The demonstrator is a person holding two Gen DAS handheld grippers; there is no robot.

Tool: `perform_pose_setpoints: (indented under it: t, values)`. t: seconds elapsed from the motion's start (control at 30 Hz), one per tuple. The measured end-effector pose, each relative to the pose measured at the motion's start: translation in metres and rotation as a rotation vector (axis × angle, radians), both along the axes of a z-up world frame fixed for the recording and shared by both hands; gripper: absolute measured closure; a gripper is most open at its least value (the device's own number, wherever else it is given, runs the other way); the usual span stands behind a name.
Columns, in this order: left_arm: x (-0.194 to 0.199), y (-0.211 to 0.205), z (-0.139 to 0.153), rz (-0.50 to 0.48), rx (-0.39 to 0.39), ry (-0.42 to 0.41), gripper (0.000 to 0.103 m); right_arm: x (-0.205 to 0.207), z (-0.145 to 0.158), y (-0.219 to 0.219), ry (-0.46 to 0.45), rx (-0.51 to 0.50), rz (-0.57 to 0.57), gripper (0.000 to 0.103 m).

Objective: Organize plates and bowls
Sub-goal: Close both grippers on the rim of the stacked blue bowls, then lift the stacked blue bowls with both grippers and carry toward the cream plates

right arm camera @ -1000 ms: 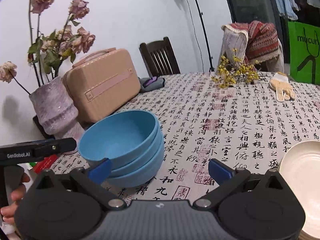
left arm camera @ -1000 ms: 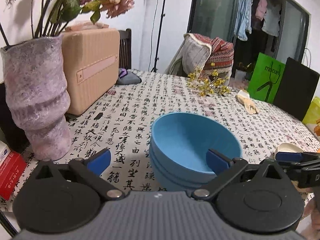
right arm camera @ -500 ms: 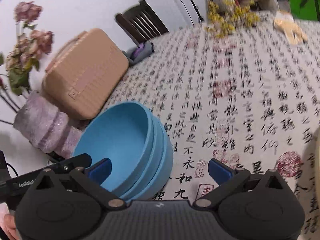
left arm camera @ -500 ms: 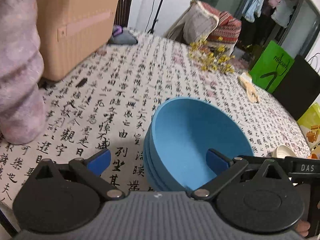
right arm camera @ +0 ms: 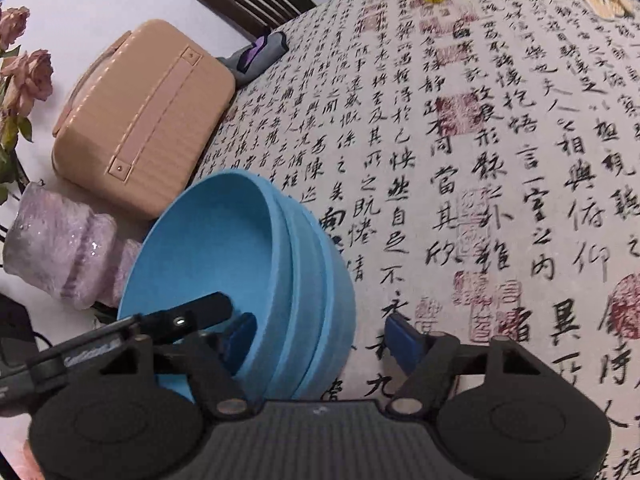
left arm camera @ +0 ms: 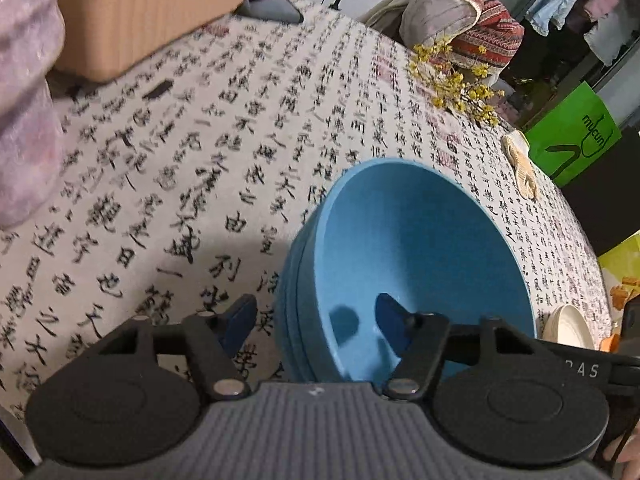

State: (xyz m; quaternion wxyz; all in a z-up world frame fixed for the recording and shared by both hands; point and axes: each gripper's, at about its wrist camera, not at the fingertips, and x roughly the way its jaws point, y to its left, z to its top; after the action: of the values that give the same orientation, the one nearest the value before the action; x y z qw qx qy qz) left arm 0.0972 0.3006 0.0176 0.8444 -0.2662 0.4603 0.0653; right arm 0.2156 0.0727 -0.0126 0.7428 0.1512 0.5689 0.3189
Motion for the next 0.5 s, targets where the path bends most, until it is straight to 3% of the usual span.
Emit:
perform_pose_setpoints:
  t: [0.1,0.5]
  values:
    - [0.001,-0.002,-0.003,0.003,-0.02,0.022,0.053,0.001,-0.004,-0.001,0.034,0.037,-0.01,0.045]
    - [-0.002,-0.016,0.003,0.073,0.029,0.041,0.056,-0.001,-0.004,0.002,0.049,-0.03,-0.056,0.065]
